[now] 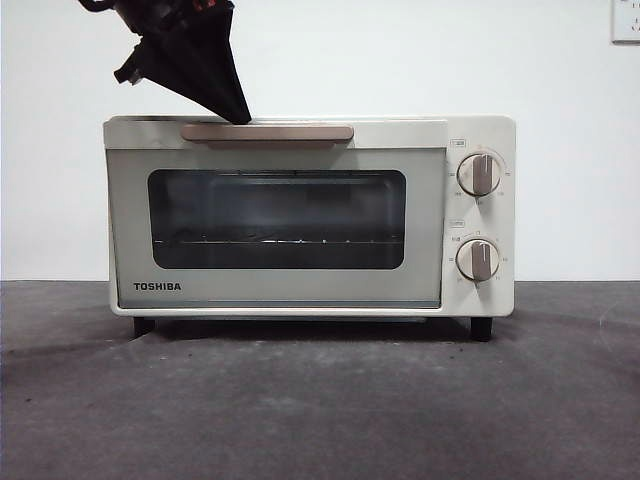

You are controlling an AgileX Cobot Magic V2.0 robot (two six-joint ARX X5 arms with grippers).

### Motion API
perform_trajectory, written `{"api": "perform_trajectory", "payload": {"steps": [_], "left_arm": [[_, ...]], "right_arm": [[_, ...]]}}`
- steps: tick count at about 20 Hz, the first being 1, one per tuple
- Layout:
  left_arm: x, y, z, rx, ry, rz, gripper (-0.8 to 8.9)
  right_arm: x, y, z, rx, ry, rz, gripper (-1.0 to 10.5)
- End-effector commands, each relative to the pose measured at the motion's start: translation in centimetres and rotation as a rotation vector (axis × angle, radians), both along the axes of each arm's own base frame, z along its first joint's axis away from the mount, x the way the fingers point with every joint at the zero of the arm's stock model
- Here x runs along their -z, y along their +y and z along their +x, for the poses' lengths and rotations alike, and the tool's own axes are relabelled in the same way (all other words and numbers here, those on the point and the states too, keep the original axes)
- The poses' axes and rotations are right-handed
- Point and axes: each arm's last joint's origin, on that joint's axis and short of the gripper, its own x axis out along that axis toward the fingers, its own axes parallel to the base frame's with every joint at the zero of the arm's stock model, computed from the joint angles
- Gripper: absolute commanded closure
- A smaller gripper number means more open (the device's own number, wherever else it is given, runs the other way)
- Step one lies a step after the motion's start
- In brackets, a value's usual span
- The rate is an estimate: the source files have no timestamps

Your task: The left arm flap open the oven, the right arm pick bread and place it into oven, the left arm flap close the oven

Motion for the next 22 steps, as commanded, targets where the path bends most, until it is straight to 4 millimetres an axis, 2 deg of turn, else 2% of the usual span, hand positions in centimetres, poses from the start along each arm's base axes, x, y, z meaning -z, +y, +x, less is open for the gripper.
{"api": "perform_trajectory", "payload": {"steps": [1,10,15,18,22], "left_arm": [[1.1,-0.7,0.1,0.018,0.023,0.067,8.02],[1.4,-2.2,-1.4,0.064,0.044,0.114,8.02],[2.5,-2.9,-2.7,0.085,0.055,0.120,8.02],[4.3,-3.2,-4.4,0.088,0.055,0.104,8.02],[7.6,-2.4,-7.0,0.008,0.047,0.043,8.02]], "right_arm": [[-0.5,0.0,-0.1,-0.003,-0.017,0.014,8.0],[-0.5,0.0,-0.1,0.001,-0.018,0.011,8.0],[-0.5,0.0,-0.1,0.002,-0.018,0.010,8.0],[-0.5,0.0,-0.1,0.003,-0.019,0.010,8.0],[-0.5,0.0,-0.1,0.000,-0.026,0.005,8.0]]}}
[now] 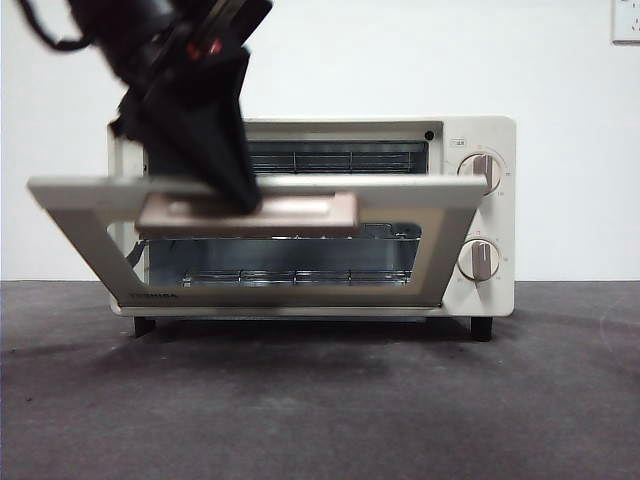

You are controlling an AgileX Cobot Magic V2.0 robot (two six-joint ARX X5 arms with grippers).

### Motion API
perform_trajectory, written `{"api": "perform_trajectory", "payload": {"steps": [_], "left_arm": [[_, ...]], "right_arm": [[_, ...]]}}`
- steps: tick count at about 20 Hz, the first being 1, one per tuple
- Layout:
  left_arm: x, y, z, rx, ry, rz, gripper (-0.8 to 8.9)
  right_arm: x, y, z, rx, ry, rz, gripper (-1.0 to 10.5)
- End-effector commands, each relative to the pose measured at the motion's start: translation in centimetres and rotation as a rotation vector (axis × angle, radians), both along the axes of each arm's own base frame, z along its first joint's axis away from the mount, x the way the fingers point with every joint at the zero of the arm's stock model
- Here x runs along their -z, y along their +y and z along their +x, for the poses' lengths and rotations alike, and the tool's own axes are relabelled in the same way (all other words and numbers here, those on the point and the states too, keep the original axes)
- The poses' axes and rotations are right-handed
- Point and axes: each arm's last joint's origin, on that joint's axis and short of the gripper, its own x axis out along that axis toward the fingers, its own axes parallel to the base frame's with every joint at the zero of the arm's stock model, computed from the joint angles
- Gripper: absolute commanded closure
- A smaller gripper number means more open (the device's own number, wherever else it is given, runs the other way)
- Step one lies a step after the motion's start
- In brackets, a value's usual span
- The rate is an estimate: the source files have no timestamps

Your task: The left arm flap open the oven, the right arm pick bread and place it into oven, the left arm flap close the oven

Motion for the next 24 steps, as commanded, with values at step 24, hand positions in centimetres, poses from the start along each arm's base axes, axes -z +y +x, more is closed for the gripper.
{"api": "perform_trajectory", "payload": {"steps": [24], "left_arm": [[0.0,5.7,-10.2,-0.186,-0.131,-0.316,8.02]], "right_arm": [[-0.9,1.7,4.0,-0.062,0.037,0.064,8.0]]}}
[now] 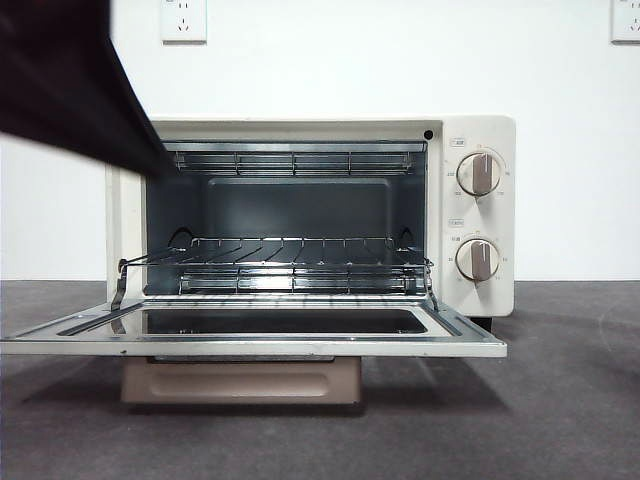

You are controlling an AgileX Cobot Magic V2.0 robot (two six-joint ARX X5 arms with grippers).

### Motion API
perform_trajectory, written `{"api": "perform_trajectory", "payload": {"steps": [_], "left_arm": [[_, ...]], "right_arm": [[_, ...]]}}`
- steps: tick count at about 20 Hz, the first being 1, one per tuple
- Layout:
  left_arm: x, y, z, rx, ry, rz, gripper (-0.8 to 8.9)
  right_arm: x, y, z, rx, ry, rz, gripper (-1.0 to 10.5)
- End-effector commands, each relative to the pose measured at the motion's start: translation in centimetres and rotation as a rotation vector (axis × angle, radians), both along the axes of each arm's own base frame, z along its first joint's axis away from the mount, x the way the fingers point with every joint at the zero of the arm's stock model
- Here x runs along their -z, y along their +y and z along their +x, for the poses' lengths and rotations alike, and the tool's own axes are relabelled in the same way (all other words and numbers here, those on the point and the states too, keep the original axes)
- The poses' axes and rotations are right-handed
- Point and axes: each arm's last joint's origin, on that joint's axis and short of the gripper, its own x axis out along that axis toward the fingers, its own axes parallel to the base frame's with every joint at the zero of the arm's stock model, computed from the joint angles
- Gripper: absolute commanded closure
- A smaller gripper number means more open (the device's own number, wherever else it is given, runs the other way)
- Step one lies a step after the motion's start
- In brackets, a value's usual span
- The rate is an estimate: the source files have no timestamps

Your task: The left arm flap open the oven, the right arm pick bread and place it into oven, the left arm flap close the oven

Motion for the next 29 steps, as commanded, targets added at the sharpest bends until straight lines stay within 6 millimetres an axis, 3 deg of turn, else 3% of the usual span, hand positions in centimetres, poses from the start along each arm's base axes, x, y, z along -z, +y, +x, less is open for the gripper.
{"api": "perform_trajectory", "payload": {"steps": [1,6,16,23,29], "left_arm": [[-1.7,1.1,-1.2,-0.002,-0.030,-0.053,8.01],[-4.4,3.7,-3.4,-0.054,-0.107,-0.113,8.02],[-7.3,6.8,-5.9,-0.126,-0.132,-0.100,8.02],[-9.5,8.1,-7.0,-0.165,-0.150,-0.081,8.02],[-11.3,9.0,-7.8,-0.167,-0.171,-0.108,8.02]], "right_arm": [[-0.4,1.0,1.6,-0.037,0.004,0.013,8.0],[0.3,4.2,4.9,-0.082,0.043,-0.009,8.0],[3.1,10.0,10.0,-0.083,0.040,-0.036,8.0],[5.8,12.4,13.4,-0.039,0.072,-0.004,8.0],[7.9,14.2,16.6,0.101,0.067,0.036,8.0]]}}
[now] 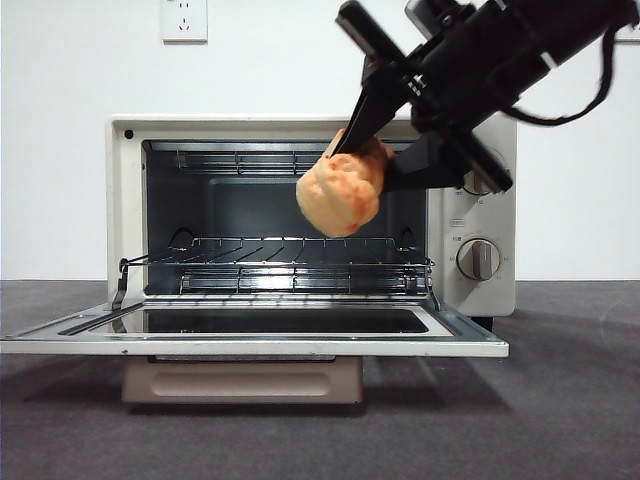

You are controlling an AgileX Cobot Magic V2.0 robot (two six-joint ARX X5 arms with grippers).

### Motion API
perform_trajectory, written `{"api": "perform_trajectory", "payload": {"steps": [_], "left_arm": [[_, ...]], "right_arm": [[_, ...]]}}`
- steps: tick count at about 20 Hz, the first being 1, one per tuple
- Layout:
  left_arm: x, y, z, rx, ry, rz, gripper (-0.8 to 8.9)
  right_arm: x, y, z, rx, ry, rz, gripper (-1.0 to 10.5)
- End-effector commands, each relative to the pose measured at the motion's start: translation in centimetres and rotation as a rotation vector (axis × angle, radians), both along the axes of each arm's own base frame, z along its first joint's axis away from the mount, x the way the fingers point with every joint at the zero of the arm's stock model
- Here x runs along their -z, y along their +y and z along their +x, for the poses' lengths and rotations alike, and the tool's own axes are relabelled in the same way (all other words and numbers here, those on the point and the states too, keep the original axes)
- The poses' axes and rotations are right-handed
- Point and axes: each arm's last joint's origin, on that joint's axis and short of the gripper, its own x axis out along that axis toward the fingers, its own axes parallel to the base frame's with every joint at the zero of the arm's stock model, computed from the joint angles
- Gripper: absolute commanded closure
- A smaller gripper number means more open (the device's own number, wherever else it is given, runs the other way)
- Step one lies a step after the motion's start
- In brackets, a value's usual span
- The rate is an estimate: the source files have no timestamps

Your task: The left arm flap open the oven, the right arm pick bread and place it into oven, the left arm flap close the oven

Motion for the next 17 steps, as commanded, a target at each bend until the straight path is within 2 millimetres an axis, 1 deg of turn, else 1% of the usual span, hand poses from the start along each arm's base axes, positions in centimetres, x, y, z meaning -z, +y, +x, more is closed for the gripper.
{"api": "perform_trajectory", "payload": {"steps": [1,5,8,14,17], "left_arm": [[-0.7,0.2,-0.2,0.002,-0.015,-0.014,8.02],[-0.5,0.3,-0.3,0.002,0.003,0.006,8.02],[-0.4,0.3,-0.4,0.002,0.012,0.015,8.02],[-0.4,0.4,-0.3,-0.008,0.008,0.020,8.02],[-0.4,0.4,-0.3,-0.014,0.005,0.022,8.02]], "right_arm": [[-0.1,1.1,1.3,0.035,0.008,0.016,8.0],[-0.2,2.3,3.1,0.061,0.011,-0.002,8.0],[0.4,2.7,3.9,0.109,0.057,-0.071,8.0],[0.7,2.7,4.1,0.135,0.052,-0.086,7.9],[0.8,2.7,4.1,0.144,0.051,-0.092,6.9]]}}
